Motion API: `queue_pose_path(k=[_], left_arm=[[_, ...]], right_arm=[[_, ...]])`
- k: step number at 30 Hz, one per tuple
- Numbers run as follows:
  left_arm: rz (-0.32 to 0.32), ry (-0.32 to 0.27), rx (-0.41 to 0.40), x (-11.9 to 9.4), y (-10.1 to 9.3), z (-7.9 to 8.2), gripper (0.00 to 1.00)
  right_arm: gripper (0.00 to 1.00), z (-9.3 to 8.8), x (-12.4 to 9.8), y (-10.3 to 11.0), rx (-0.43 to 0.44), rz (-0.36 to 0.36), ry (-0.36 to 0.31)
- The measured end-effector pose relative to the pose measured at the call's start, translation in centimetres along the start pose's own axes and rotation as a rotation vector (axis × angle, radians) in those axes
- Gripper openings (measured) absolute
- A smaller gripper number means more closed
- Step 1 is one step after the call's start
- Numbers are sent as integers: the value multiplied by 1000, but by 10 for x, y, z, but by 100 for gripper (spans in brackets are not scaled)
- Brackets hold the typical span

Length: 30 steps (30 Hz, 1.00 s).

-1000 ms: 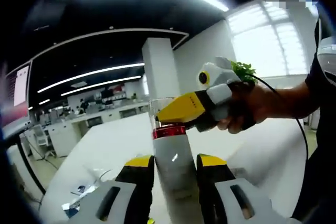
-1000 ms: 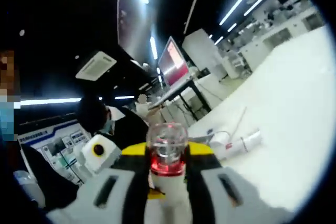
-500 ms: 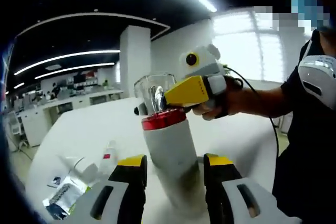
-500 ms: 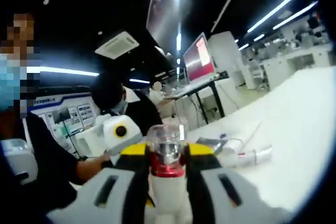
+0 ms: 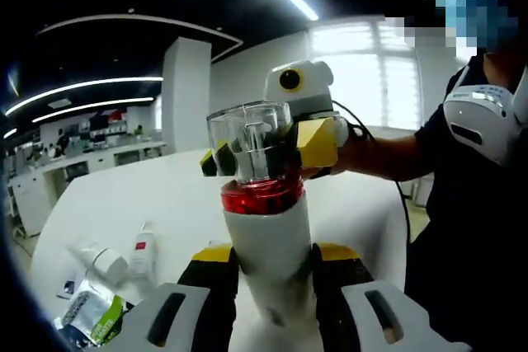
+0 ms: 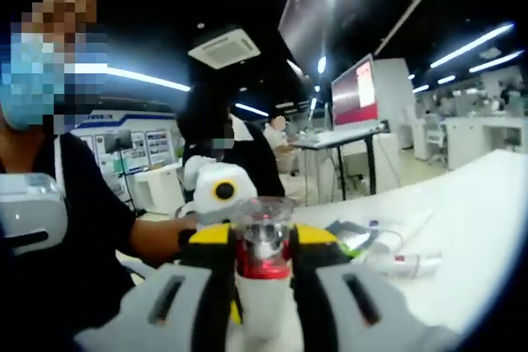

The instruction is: Arrange the skincare products in the storage area until every visible bottle or jar stands upright without overlapping.

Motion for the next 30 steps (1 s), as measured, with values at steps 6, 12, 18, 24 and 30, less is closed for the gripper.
queue_pose_path(k=[6,12,18,24,30], left_arm=[[-19,-17,-9,-1,-5,-1,34],[-21,-28,2,-2,-11,-1,32],[-18,-23,-7,-3,-16,0,32],[-3,-19,0,-4,-17,8,31],[2,2,13,2,-17,15,31]], right_arm=[[25,-2,1,7,-41,21,14],[25,-3,3,13,-82,29,33],[25,-4,4,20,-95,33,41],[25,1,-1,24,-101,35,13],[26,6,-8,26,-118,25,5]])
Point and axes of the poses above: the point that each gripper's makers call its tool centre point, and the gripper's own axes: x roughly forward along the fingers, y roughly to its left, z roughly out of its top, the point moved 4 cm from there along -x, roughly backward along the fingers, and after that the axes turned 10 degrees about x, right-handed, at the moved point
